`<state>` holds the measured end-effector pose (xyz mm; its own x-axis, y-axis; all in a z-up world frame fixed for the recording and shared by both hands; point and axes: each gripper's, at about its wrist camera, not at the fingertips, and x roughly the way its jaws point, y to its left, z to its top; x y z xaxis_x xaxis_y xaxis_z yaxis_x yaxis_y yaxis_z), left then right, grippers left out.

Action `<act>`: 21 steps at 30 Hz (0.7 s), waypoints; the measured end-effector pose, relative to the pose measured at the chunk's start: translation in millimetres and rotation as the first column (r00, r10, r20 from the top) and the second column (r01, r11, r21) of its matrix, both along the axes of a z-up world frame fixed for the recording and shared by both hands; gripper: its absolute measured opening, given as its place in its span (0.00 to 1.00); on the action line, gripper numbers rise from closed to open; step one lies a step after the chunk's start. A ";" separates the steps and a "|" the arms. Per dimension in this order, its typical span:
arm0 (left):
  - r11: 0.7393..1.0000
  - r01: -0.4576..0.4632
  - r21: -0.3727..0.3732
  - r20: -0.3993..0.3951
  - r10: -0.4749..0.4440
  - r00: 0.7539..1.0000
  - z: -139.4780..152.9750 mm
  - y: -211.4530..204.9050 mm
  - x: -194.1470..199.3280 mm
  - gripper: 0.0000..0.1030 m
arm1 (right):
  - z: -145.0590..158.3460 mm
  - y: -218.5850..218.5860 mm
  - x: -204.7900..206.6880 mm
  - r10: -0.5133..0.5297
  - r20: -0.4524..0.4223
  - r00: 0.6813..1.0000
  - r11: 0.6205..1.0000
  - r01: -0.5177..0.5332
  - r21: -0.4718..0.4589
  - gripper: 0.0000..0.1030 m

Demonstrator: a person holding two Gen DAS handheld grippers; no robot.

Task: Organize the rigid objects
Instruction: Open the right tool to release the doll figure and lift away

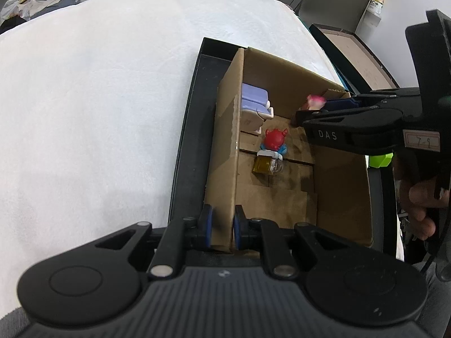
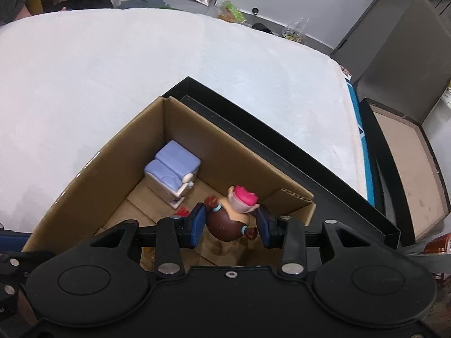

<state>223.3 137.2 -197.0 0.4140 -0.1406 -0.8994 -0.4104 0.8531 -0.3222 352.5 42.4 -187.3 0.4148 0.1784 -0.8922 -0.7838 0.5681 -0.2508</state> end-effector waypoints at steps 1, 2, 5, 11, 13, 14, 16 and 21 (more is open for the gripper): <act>1.000 0.001 0.001 0.000 -0.001 1.000 0.1 -0.3 0.0 0.14 | 0.7 -0.4 0.4 -0.001 0.004 1.000 1.000 0.001 0.003 0.42; 1.000 0.004 0.000 0.002 -0.004 1.000 0.3 -0.7 0.2 0.14 | 2.2 -1.6 0.4 -0.003 0.007 1.000 1.000 0.003 0.007 0.46; 1.000 -0.001 -0.001 0.000 0.001 1.000 0.0 -0.2 0.0 0.14 | 8.3 -6.4 -1.0 -0.006 0.013 1.000 1.000 0.006 0.022 0.61; 1.000 -0.005 0.001 -0.001 0.005 1.000 0.4 0.1 -0.3 0.14 | 23.9 -22.6 -6.3 -0.001 0.020 1.000 0.997 0.000 0.077 0.74; 1.000 -0.007 0.003 -0.003 0.007 1.000 0.8 -0.6 0.0 0.14 | 30.7 -29.3 -8.2 0.008 0.016 1.000 0.994 -0.010 0.112 0.78; 1.000 -0.007 0.006 -0.005 0.007 1.000 0.9 -1.0 0.1 0.14 | 33.0 -32.3 -8.7 0.007 0.019 1.000 0.992 -0.010 0.123 0.82; 1.000 -0.006 0.008 -0.007 0.006 1.000 1.1 -1.7 0.2 0.14 | 36.4 -37.1 -10.2 0.014 0.026 1.000 0.990 -0.018 0.136 0.83; 1.000 -0.006 0.020 -0.008 0.006 1.000 2.1 -3.9 0.1 0.14 | 40.6 -49.8 -12.4 0.031 0.018 0.999 0.986 -0.033 0.164 0.85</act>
